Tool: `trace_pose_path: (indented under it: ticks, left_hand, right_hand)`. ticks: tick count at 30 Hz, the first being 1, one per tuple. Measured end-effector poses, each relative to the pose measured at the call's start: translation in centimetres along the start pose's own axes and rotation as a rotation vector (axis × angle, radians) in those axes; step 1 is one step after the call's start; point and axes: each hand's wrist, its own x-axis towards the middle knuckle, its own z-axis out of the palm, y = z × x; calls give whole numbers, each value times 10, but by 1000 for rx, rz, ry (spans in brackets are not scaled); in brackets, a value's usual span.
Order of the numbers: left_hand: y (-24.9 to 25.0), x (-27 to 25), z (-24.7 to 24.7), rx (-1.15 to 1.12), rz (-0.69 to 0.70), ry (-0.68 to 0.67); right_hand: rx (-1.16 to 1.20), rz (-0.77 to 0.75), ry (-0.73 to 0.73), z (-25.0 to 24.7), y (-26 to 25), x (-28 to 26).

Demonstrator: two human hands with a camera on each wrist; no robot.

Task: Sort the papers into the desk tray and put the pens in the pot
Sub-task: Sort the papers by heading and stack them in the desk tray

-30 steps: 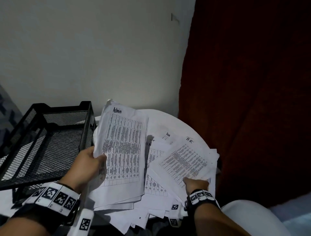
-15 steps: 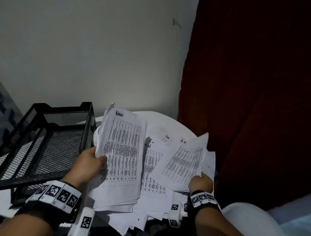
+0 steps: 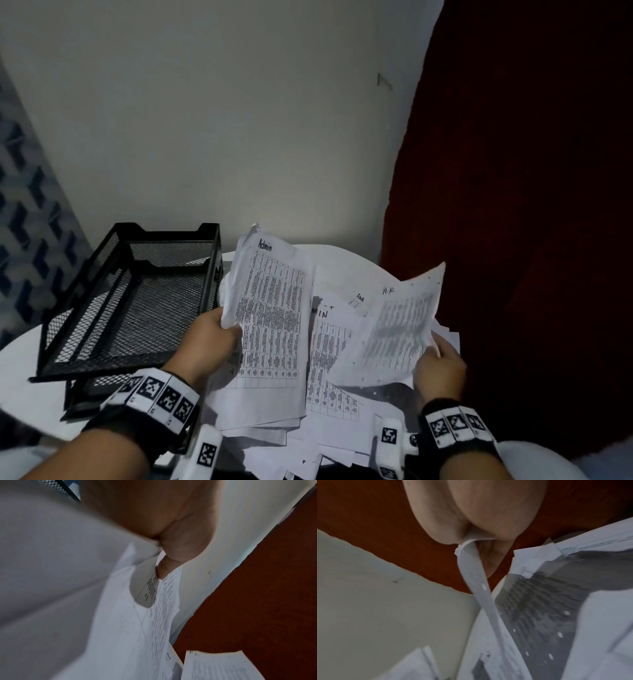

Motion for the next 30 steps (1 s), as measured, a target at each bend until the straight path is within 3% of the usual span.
trace_pose_path:
  ticks: [6,10,16,19,23,27,30]
  left_hand:
    - [0,2,4,-84,-43,-15]
    - [1,-1,13,-372,-122,-86]
    - [24,-22,18,-635,-95,-132]
    - [35,-39,17,-608,-113,-173]
    - [36,-41,19,-596,-82,-231]
    - [21,-28,20,-257,99,-117]
    - [16,-21,22,-217,100,-74]
  right_hand:
    - [355,117,-228,7,-41,-15]
    - [373,170,-337,9,-39,-33]
    - [247,260,-568,32,-14,-52]
    - [202,267,-674,41,-12,-56]
    - [58,103,-696,40,-12,-57]
    - [-7,-40,-669,37,-21,-61]
    - [97,-41,-659,38,-24,-62]
